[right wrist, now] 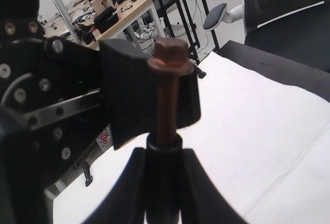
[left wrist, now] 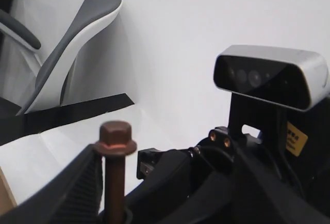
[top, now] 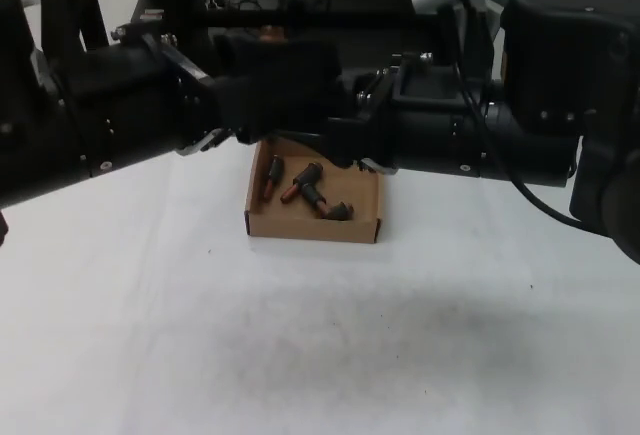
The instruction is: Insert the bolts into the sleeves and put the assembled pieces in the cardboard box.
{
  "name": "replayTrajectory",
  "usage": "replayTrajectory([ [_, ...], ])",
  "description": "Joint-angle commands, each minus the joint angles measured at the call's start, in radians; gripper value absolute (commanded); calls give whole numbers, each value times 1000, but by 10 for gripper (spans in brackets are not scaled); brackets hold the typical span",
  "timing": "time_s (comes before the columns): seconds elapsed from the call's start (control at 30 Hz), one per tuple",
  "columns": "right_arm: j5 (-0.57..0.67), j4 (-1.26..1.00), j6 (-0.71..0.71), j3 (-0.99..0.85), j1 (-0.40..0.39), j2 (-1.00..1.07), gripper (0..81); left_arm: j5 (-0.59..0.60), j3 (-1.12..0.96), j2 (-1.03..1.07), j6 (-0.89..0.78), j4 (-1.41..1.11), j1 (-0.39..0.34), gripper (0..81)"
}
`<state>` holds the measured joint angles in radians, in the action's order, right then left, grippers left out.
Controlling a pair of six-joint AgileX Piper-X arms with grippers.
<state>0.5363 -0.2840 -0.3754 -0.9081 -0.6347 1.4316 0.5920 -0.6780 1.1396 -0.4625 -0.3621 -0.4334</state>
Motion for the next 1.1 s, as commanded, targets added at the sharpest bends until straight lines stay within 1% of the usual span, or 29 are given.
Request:
replayTrajectory([
  [0.0,8,-20,0,-15,2,-11,6,23,-1,-5,22,32,-6,700],
  [0.1,8,-20,0,-15,2,-11,6,53,-1,-5,9,36,-6,700],
  [0.23,8,-20,0,-19,2,-11,6,60,-1,-5,-15,36,-6,700],
  [0.37,8,-20,0,-36,2,-11,6,90,-1,-5,50,36,-6,700],
  [0.5,8,-24,0,-44,5,-11,6,59,-1,-5,89,54,-6,700],
  [0.93,8,-27,0,-44,11,-11,6,67,-1,-5,105,279,-6,700],
  [1.07,45,-27,0,-44,10,-11,6,63,-3,-5,120,267,-6,700],
])
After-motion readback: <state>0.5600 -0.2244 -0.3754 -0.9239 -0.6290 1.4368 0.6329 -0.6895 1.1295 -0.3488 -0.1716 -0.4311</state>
